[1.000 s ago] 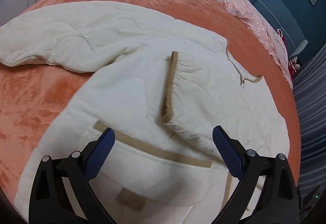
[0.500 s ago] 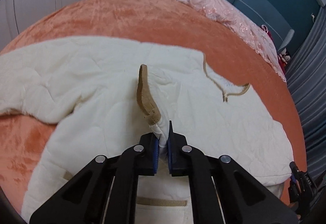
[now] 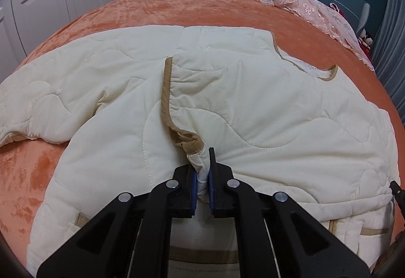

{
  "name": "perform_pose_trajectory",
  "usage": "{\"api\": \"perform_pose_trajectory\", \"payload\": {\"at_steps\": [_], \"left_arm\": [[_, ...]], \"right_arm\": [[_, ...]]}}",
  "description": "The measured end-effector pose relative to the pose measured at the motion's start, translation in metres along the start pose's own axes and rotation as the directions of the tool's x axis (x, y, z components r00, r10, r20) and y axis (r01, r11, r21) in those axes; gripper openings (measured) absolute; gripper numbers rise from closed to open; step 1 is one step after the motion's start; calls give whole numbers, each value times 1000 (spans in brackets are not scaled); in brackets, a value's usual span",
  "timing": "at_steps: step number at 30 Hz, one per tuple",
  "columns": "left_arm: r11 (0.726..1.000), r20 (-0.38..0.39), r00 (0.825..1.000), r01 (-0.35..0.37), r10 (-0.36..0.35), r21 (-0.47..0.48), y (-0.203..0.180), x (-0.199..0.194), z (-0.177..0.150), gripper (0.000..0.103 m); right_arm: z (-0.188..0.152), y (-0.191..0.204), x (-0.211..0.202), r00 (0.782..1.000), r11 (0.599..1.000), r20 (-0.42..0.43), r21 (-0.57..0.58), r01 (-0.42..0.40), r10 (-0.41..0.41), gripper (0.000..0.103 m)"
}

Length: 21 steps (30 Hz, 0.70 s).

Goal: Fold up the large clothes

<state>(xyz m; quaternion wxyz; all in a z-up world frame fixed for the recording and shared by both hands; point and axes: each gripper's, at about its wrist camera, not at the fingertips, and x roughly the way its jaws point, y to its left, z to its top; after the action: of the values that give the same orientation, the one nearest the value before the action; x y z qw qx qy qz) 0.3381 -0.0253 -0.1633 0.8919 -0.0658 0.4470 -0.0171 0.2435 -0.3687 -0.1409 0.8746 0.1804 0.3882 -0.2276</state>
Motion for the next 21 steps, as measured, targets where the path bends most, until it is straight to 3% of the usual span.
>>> {"api": "perform_pose_trajectory", "payload": {"at_steps": [2, 4, 6, 10, 14, 21], "left_arm": [[1000, 18, 1000, 16, -16, -10, 3, -1, -3, 8], [999, 30, 999, 31, -31, -17, 6, 0, -6, 8], [999, 42, 999, 34, -33, -18, 6, 0, -7, 9], [999, 51, 998, 43, -41, -34, 9, -3, -8, 15], [994, 61, 996, 72, -67, -84, 21, -8, -9, 31], [990, 97, 993, 72, -61, -120, 45, -40, -19, 66]], "right_arm": [[-9, 0, -26, 997, 999, 65, 24, 37, -39, 25], [-21, 14, -47, 994, 1000, 110, 29, -2, -1, 26], [-26, 49, -50, 993, 994, 63, -65, -93, 97, 22], [-43, 129, -34, 967, 934, -50, -251, -253, 248, 13], [-61, 163, -4, 964, 923, -125, -281, -262, 235, 12], [-78, 166, 10, 974, 922, -103, -314, -224, 202, 12]]}}
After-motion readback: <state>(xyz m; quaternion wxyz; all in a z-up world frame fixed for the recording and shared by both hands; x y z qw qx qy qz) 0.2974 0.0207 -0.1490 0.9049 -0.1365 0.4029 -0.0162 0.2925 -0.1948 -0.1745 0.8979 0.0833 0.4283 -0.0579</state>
